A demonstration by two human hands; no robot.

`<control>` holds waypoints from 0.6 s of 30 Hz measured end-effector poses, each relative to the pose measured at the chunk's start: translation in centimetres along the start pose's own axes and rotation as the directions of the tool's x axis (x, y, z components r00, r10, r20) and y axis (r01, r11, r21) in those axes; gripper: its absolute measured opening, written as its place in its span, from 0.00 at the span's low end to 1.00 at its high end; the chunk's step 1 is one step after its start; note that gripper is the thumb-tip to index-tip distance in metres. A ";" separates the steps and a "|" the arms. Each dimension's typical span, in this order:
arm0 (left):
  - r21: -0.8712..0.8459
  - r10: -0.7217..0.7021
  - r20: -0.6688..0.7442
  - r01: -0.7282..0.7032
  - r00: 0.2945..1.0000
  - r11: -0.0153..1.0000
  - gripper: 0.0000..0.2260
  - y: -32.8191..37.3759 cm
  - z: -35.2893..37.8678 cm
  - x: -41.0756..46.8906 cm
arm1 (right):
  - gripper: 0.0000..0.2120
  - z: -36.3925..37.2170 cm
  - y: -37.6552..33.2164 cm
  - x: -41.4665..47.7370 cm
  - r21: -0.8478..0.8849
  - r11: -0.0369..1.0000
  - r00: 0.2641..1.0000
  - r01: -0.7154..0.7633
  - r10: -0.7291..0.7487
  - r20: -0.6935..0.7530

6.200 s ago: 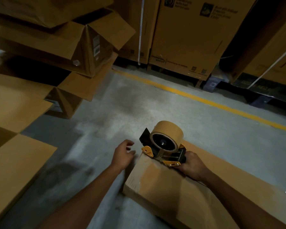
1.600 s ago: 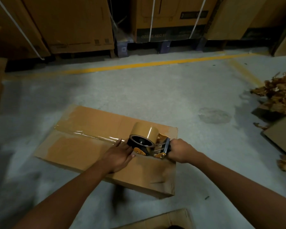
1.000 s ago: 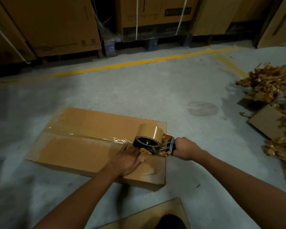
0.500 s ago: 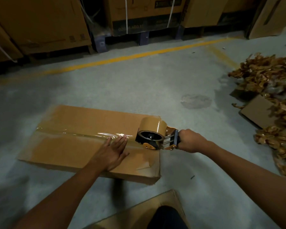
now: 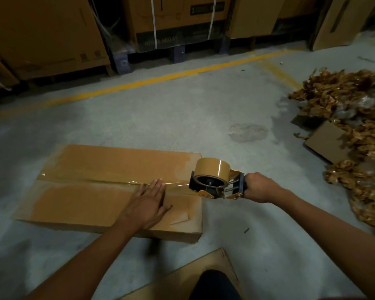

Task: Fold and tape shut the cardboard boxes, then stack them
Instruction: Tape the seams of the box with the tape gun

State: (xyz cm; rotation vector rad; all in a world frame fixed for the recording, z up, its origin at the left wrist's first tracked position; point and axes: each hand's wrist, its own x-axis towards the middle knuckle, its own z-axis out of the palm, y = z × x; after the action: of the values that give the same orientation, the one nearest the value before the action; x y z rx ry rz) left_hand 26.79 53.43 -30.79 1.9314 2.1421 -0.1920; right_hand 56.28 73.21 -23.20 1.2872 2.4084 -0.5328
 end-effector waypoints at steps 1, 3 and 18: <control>-0.031 0.035 -0.003 -0.035 0.999 0.999 0.36 1.2 -0.2 0.3 | 0.10 0.1 0.1 -0.1 0.017 1.000 1.000 0.000 0.000 0.004; -0.083 0.107 0.009 -0.106 0.994 0.991 0.38 4.0 -0.3 1.2 | 0.10 0.5 0.3 -0.2 0.053 0.999 1.000 0.000 0.000 0.002; -0.137 -0.031 0.110 0.046 0.993 0.989 0.40 11.3 1.1 2.8 | 0.09 0.7 1.8 0.7 0.102 0.993 0.998 0.062 -0.060 -0.019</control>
State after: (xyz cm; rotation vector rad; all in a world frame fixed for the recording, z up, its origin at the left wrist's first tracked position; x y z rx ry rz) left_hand 37.85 57.07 -31.85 1.7623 2.0662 -0.1455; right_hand 57.57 74.29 -24.37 1.2667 2.4686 -0.6741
